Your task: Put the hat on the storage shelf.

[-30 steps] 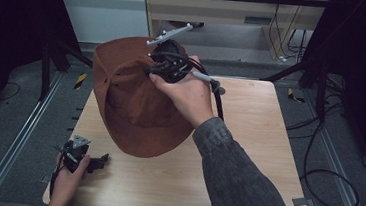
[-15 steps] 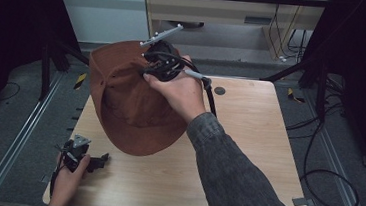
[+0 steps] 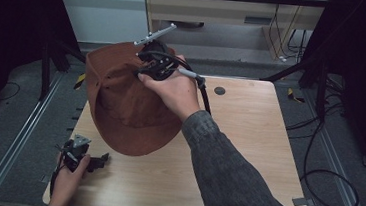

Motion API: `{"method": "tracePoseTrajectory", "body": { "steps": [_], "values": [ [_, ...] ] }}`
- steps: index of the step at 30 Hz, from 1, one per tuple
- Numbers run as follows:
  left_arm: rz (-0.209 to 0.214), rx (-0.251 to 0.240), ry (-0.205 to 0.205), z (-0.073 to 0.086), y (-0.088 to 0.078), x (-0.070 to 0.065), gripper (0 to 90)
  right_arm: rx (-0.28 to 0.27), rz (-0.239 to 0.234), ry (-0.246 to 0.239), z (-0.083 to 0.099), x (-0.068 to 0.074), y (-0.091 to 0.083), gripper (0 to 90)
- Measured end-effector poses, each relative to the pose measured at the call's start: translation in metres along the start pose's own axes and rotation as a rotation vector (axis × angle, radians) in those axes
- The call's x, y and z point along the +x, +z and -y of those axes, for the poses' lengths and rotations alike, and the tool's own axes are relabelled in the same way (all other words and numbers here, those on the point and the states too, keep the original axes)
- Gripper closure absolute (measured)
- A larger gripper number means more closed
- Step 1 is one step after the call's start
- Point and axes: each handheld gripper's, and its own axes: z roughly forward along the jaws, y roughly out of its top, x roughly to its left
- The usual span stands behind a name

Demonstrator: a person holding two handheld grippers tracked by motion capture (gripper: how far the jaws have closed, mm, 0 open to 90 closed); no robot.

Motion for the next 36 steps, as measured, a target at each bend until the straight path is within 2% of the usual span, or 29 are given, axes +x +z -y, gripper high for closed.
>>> {"method": "tracePoseTrajectory", "body": {
  "steps": [10,11,17,36],
  "values": [
    [-0.002,-0.01,-0.007,0.0,0.001,0.0,0.0,0.019,-0.001,0.002,-0.011,-0.001,0.019,88.9],
    [-0.002,-0.009,-0.006,0.0,0.001,0.0,0.0,0.023,-0.003,0.005,-0.011,-0.002,0.025,88.9],
    [-0.001,-0.007,-0.003,0.0,0.001,0.0,0.0,0.031,-0.003,0.016,-0.009,-0.005,0.035,88.9],
    [0.0,-0.001,0.004,-0.001,0.0,0.0,0.0,0.034,-0.017,0.031,-0.005,-0.005,0.044,88.5]
  ]
}}
